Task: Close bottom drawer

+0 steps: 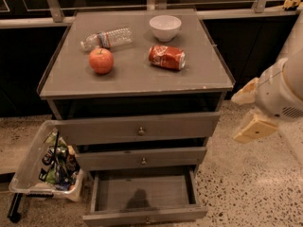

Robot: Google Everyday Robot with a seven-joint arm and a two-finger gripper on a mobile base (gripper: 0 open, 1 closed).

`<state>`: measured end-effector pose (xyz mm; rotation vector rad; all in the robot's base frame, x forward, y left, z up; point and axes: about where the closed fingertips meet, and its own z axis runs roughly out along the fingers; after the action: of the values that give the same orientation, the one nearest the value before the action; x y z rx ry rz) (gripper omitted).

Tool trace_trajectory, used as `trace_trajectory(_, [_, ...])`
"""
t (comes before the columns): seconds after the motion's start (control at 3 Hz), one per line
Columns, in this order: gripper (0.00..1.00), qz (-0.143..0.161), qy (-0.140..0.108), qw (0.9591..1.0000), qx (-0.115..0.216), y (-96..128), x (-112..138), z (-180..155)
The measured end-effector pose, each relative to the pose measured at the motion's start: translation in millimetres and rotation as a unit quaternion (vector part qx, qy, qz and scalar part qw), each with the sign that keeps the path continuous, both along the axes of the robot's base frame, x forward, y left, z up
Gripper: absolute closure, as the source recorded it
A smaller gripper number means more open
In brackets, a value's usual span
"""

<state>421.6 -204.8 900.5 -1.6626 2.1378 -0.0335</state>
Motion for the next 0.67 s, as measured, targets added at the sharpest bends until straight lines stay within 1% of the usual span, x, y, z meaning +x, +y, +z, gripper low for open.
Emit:
trace_trajectory(0.33, [0.61,-0.001,-0.003,0.9997,0.026,3.2,2.5,-41.7])
trace_trajectory(0.67, [0.84,-0.003,-0.008,0.9996,0.027,3.4,4.8,-43.8])
